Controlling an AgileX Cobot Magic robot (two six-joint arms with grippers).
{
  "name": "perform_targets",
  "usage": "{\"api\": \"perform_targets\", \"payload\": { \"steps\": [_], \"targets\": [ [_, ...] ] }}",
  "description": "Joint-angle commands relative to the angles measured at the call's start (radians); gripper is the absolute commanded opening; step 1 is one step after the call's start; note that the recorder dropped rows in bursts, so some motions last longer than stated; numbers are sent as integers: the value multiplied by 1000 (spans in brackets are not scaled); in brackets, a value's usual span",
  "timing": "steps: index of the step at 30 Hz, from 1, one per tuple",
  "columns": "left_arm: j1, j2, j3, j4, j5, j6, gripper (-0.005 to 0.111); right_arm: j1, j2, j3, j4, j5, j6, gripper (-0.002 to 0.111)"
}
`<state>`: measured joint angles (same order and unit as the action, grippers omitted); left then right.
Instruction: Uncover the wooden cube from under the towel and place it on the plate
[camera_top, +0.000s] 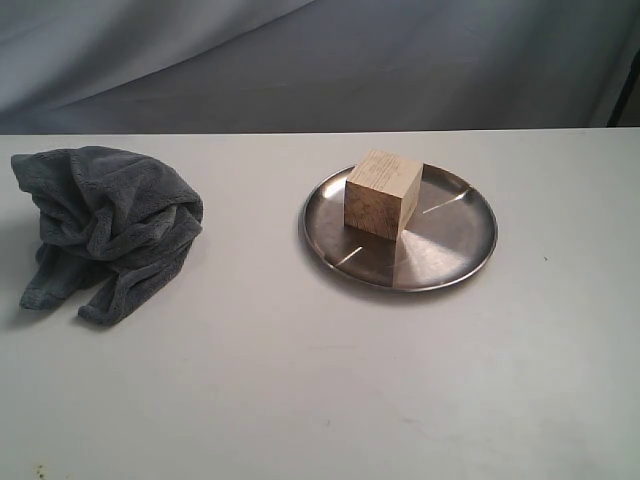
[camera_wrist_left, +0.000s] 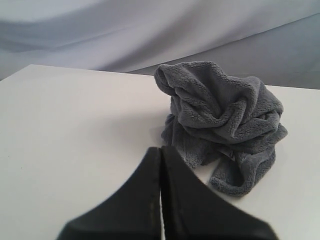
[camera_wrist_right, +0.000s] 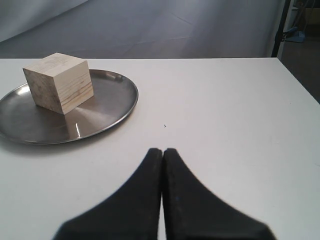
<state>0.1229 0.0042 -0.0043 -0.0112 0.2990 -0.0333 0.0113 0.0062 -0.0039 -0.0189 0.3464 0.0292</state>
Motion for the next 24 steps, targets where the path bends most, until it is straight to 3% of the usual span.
{"api": "perform_targets", "payload": {
  "steps": [1,5,24],
  "targets": [
    [-76,-4,4,11,-7,-7,0,5,-6,4,-4,-3,3,0],
    [-112,-4,4,11,-9,18,0,5,-6,4,-4,-3,3,0],
    [-112,-4,4,11,-9,14,0,5,-6,4,-4,-3,3,0]
  ]
}}
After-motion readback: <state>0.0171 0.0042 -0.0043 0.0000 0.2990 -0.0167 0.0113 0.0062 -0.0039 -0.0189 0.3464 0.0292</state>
